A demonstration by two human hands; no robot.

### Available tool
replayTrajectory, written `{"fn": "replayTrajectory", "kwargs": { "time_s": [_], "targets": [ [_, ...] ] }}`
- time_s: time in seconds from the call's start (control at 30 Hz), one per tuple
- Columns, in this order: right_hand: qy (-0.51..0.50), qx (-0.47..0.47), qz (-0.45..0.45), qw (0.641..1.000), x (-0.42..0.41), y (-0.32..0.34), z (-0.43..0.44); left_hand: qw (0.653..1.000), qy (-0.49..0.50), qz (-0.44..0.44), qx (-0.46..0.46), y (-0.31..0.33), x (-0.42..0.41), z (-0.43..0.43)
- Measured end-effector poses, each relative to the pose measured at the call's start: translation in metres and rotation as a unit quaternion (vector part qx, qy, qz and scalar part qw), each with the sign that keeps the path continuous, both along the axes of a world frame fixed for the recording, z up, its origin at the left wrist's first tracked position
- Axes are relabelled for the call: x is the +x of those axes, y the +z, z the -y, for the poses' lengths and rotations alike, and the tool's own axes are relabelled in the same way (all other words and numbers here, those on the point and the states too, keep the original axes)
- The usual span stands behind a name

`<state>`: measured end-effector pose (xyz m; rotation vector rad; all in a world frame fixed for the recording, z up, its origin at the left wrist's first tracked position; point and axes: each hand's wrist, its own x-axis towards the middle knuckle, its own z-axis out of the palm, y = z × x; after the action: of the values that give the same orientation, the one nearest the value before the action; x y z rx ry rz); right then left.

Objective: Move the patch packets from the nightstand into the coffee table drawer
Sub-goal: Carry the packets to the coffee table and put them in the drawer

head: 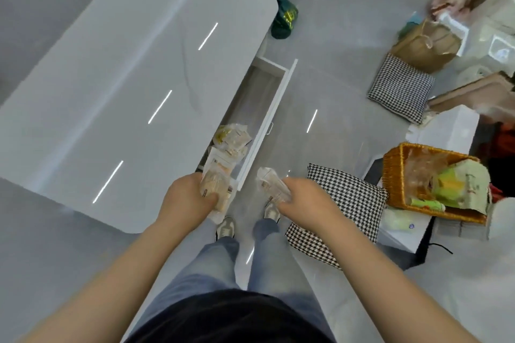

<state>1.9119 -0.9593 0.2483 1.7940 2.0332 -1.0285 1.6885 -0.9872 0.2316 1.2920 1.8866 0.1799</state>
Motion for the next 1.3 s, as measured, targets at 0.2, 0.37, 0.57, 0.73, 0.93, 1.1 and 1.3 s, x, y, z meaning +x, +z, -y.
{"fn": "replayTrajectory", "kwargs": {
  "time_s": [0.2,0.37,0.57,0.73,0.93,1.1,1.3],
  "targets": [
    [0.139,-0.023,-0.014,0.990,-0.003,-0.009,-0.077,0.991,0.132,-0.010,-0.016,-0.003,0.014,-0.018],
    [0.245,-0.012,-0.006,0.970,-0.007,-0.018,-0.124,0.971,0.236,-0.037,-0.030,-0.003,0.036,-0.021],
    [0.341,-0.015,-0.006,0.940,-0.019,-0.025,-0.151,0.936,0.351,-0.018,-0.030,-0.007,0.051,-0.008],
    [0.382,-0.029,0.003,0.924,-0.038,-0.031,-0.160,0.906,0.423,-0.002,-0.027,-0.016,0.047,0.005],
    [0.410,-0.025,0.010,0.912,-0.065,-0.035,-0.172,0.888,0.457,0.011,-0.048,-0.028,0.035,0.009],
    [0.439,-0.027,0.019,0.898,-0.083,-0.044,-0.191,0.876,0.479,0.012,-0.050,-0.037,0.031,0.002],
    [0.504,-0.024,0.001,0.863,-0.099,-0.051,-0.230,0.858,0.508,-0.004,-0.075,-0.047,0.043,-0.021]
  ]
}}
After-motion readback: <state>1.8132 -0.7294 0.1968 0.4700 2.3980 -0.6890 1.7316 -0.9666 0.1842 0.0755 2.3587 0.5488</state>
